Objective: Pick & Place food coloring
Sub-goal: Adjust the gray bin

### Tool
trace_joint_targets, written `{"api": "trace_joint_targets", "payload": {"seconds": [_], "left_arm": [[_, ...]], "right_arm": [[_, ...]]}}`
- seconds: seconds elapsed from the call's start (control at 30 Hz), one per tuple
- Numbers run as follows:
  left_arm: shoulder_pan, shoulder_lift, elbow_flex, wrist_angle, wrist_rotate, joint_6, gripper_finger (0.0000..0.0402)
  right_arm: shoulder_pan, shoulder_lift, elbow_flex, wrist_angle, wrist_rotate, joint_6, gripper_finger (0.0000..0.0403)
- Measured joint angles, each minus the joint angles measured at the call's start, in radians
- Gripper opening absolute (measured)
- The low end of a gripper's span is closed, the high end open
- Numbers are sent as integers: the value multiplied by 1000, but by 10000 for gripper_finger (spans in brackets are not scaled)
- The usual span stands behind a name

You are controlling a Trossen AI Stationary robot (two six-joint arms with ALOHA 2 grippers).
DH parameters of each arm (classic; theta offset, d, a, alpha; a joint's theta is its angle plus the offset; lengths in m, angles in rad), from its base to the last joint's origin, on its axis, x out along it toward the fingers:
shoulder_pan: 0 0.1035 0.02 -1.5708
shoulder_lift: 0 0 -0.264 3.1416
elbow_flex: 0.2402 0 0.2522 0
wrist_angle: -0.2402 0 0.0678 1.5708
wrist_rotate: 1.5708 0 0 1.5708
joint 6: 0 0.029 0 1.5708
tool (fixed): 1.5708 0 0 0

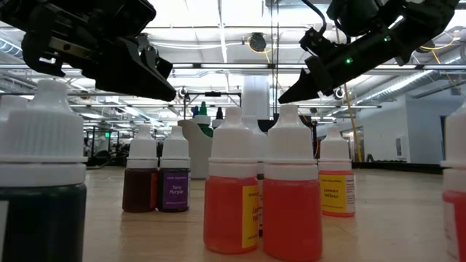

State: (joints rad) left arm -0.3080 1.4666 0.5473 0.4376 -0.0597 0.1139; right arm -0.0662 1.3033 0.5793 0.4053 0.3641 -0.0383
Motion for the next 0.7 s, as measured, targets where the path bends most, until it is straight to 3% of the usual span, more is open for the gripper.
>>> {"api": "trace_joint_targets", "payload": {"seconds": [0.7], "left_arm": [[0, 0, 0, 0, -1, -19, 9]], "right_arm": [[0, 0, 0, 0, -3, 17, 0]]}}
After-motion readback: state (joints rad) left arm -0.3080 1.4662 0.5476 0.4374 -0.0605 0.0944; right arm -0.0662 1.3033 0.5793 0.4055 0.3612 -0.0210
